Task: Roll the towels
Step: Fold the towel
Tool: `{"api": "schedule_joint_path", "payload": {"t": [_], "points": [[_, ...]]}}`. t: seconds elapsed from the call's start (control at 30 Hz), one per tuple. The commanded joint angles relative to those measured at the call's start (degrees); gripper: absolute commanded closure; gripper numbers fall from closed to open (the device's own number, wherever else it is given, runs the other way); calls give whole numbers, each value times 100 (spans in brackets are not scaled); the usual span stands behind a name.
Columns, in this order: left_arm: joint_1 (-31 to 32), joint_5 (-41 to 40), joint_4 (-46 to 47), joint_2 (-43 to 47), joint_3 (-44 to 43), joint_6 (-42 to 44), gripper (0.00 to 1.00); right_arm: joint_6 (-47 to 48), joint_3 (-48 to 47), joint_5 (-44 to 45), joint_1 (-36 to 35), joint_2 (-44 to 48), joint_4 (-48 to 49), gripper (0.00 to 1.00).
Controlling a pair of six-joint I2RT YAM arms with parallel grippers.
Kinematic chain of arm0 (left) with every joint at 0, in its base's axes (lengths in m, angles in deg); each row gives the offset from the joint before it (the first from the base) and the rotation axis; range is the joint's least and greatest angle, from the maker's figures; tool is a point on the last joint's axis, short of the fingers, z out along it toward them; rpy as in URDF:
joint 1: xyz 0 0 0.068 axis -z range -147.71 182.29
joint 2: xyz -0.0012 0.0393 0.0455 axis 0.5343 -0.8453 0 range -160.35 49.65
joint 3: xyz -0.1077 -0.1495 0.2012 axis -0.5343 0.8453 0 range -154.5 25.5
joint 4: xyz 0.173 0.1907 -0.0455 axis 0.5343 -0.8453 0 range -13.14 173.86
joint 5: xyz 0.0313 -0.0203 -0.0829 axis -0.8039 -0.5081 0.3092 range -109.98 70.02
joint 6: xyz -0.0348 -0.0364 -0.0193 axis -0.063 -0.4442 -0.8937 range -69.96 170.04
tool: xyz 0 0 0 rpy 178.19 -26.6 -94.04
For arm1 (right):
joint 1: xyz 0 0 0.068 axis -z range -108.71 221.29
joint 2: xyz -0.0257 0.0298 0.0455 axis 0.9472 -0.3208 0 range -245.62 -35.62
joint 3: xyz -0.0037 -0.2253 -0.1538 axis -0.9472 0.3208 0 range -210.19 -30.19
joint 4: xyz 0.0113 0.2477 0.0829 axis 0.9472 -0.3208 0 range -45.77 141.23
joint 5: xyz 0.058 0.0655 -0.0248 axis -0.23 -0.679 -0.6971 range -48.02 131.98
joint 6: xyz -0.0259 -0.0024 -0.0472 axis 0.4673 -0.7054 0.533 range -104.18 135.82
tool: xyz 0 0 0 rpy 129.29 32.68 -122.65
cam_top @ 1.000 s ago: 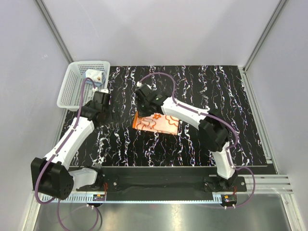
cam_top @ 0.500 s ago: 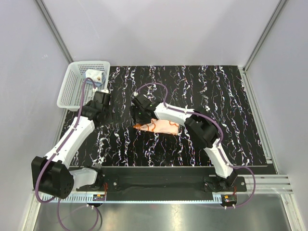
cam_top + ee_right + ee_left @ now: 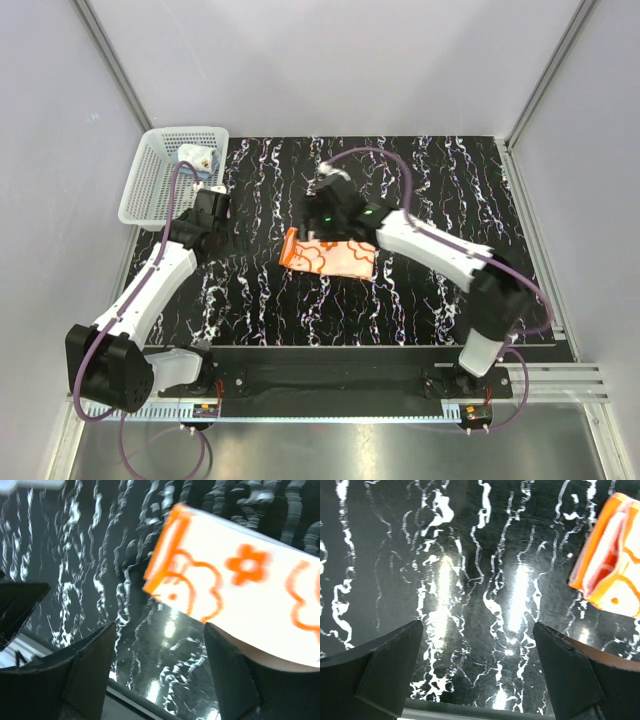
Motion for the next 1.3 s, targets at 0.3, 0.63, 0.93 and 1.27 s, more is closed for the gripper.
{"api": "schedule_joint_path", "payload": {"t": [0.3, 0.63, 0.93, 1.27], "points": [[852, 680, 256, -1291, -907, -543, 1, -678, 2298, -340, 1092, 477, 759, 37], [1213, 934, 1011, -2689, -1514, -657, 5, -775, 3070, -340, 1101, 177, 1023, 40], [1433, 1251, 1627, -3331, -1734, -464, 20, -845, 3555, -542, 1101, 143, 1287, 39], [1460, 1119, 1663, -3920, -1945, -332, 70, -881, 3704, -647, 1101, 55, 1419, 39]]}}
